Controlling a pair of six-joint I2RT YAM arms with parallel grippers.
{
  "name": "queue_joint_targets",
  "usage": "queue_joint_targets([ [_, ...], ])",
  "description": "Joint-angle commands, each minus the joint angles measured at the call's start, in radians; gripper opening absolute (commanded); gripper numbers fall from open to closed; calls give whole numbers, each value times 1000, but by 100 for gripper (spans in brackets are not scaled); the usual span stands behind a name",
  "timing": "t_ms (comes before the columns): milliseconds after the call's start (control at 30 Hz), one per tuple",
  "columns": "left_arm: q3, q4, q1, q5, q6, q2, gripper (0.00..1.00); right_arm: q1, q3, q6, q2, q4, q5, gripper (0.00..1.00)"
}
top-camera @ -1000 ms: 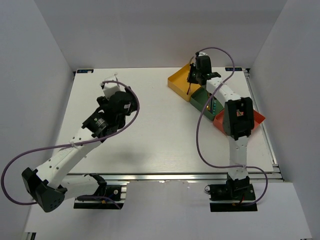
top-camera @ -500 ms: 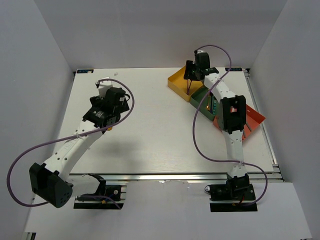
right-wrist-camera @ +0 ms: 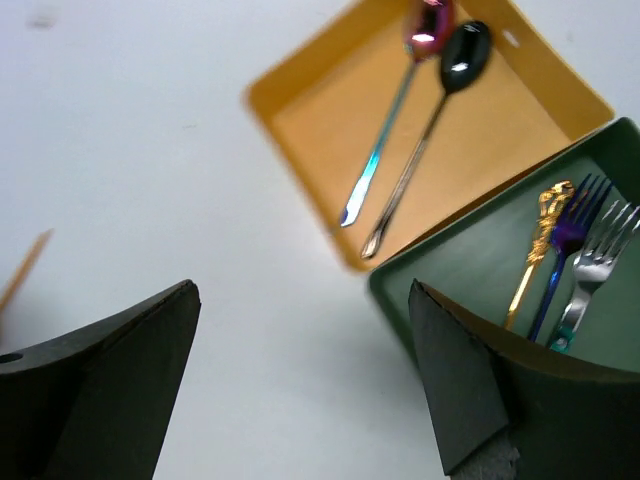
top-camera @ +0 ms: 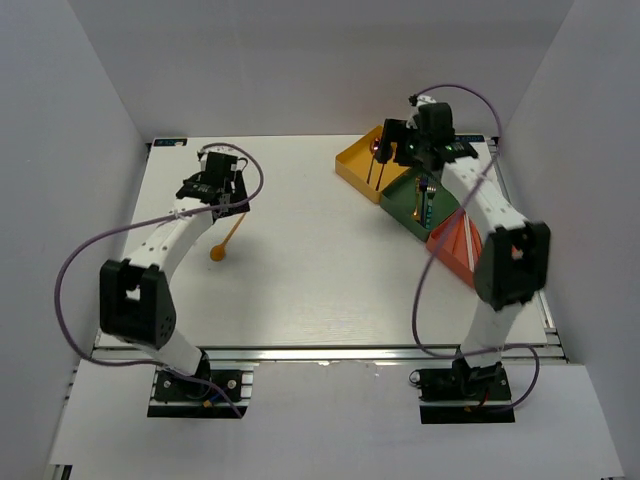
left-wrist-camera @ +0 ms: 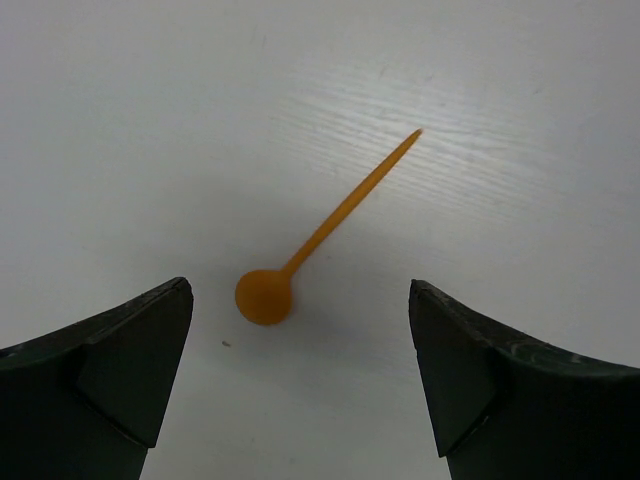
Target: Sort the eating utensils into containers
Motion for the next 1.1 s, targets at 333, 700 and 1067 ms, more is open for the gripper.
queue_joint_targets([
  [333,5,114,137,304,137,310,92,27,-789,45,-720,269,-319,89],
  [700,-70,108,137,261,123,384,52,25,-781,41,-783,252,-342,89],
  [1067,-128,147,-53,354,82,307,0,25,-916,166,-792,433,-472,89],
])
